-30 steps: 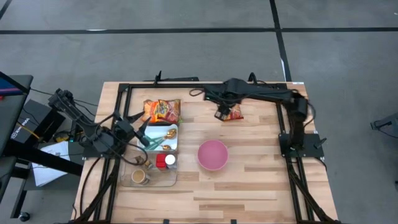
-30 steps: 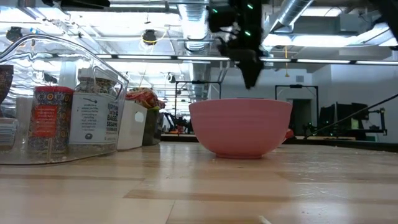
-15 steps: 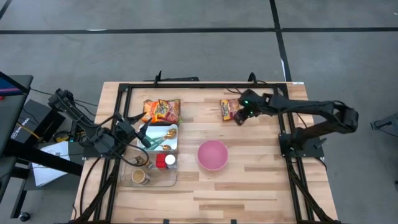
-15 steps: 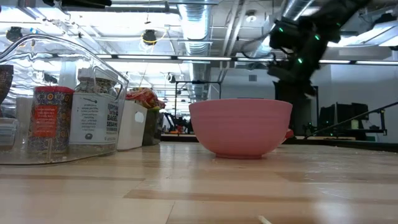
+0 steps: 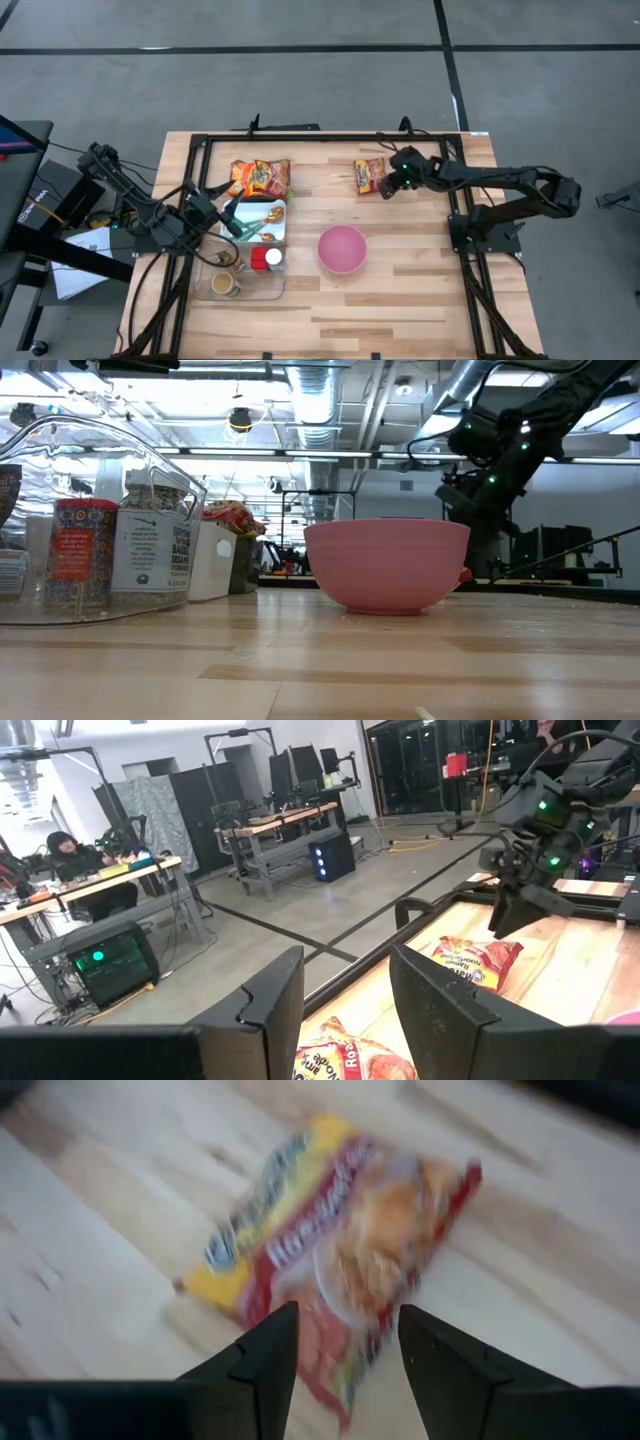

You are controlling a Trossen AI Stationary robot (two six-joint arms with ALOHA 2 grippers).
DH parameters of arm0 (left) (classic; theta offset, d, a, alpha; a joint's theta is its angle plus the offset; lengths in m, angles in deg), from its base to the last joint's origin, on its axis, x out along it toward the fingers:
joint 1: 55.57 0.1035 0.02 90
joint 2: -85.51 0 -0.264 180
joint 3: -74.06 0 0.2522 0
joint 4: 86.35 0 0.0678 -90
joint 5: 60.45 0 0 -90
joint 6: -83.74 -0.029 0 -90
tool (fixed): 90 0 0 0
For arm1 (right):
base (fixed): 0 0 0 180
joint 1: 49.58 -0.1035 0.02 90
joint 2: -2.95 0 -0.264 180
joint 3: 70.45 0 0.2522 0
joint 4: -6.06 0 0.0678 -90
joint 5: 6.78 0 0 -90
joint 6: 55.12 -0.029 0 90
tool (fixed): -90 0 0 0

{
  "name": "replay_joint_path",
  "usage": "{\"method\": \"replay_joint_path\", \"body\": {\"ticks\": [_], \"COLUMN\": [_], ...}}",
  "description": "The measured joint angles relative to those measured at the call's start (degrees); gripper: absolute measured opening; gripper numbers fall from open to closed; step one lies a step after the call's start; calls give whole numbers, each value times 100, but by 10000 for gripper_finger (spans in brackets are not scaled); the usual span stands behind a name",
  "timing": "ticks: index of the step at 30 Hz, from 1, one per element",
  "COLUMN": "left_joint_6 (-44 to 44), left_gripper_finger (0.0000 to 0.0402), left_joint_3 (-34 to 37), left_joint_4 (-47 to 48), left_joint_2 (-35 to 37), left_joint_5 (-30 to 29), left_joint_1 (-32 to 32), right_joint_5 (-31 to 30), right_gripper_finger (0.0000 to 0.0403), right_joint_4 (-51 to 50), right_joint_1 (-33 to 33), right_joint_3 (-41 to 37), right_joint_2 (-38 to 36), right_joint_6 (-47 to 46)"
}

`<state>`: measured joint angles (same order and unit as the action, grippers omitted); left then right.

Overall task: Pick & Place Food Item
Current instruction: Put the red noodle pack into the black transparent bin

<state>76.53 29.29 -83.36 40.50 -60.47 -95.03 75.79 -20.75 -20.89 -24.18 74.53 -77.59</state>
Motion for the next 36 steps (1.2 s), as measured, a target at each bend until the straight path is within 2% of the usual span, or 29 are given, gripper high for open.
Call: {"method": "replay_joint_path", "body": {"ticks": [4,15,23,27,33,36], "left_joint_6": [1,2,2,2,2,4], "left_gripper_finger": [144,144,144,144,144,144], "left_joint_3": [0,0,0,0,0,0], "left_joint_4": [0,2,0,0,2,2], "left_joint_2": [0,0,2,2,0,0], "left_joint_5": [0,0,0,0,0,0], "left_joint_1": [0,0,0,0,0,0], "right_joint_5": [12,3,6,6,9,8], "right_gripper_finger": [167,169,161,120,16,9], "right_joint_4": [280,-61,263,353,257,256], "right_joint_1": [-2,-101,-44,-55,-107,-212], "right_joint_3": [2,-2,2,2,2,2], "right_joint_2": [-1,198,829,1009,869,631], "right_joint_6": [98,300,363,450,496,500]}}
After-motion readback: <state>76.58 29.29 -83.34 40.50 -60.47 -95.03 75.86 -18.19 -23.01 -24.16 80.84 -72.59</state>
